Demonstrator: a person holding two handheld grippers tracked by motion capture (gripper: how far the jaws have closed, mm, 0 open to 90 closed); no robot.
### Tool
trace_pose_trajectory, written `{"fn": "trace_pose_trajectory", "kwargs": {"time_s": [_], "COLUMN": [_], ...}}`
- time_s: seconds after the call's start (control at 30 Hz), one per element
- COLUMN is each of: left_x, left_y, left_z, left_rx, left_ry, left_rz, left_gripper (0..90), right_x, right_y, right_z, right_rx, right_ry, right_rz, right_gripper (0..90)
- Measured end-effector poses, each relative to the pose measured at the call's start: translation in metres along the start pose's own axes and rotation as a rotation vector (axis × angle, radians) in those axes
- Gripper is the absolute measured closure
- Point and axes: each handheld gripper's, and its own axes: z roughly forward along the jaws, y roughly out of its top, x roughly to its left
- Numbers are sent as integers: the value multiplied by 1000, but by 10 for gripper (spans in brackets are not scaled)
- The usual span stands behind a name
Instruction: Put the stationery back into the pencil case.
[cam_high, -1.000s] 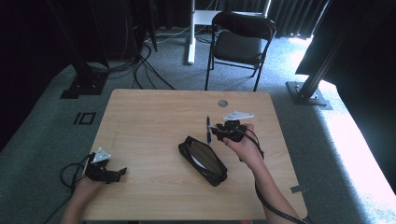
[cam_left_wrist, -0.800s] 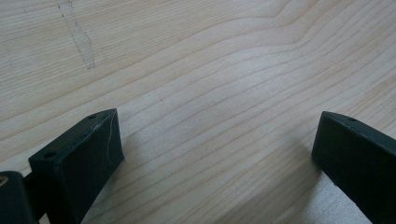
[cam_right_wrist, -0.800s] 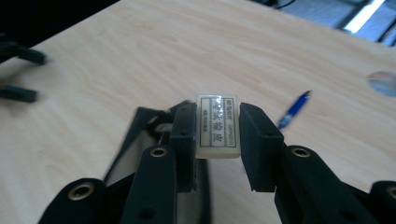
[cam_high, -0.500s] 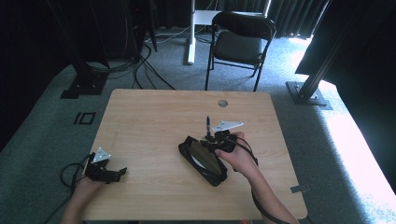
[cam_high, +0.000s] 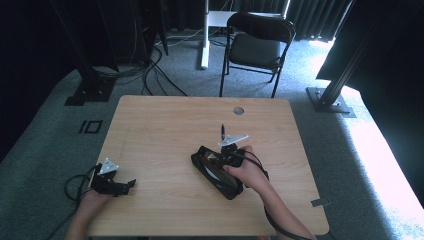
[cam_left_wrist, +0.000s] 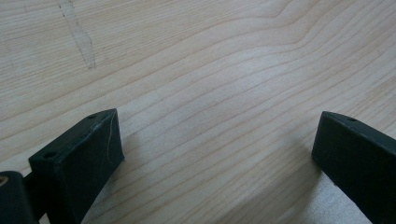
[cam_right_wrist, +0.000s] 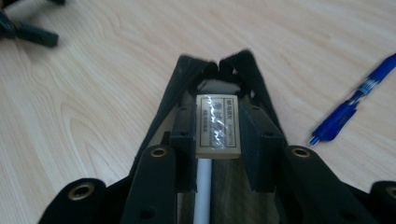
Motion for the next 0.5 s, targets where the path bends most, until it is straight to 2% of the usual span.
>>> {"fn": "trace_pose_trajectory", "kwargs": {"time_s": [0.1, 0.27, 0.37, 0.5], "left_x": [0, 0, 0, 0], "left_y": [0, 0, 0, 0], "left_z": [0, 0, 0, 0], "left_rx": [0, 0, 0, 0], "left_ry": [0, 0, 0, 0], "left_rz": [0, -1, -1, 0], "left_gripper": [21, 21, 21, 21], "right_x": [1, 4, 6, 6], "right_y": [-1, -3, -3, -2], "right_z": [5, 15, 19, 23], "right_rx": [21, 57, 80, 93], "right_ry": [-8, 12, -17, -11], "right_rz": [-1, -2, -18, -11], "right_gripper": [682, 682, 682, 682]}}
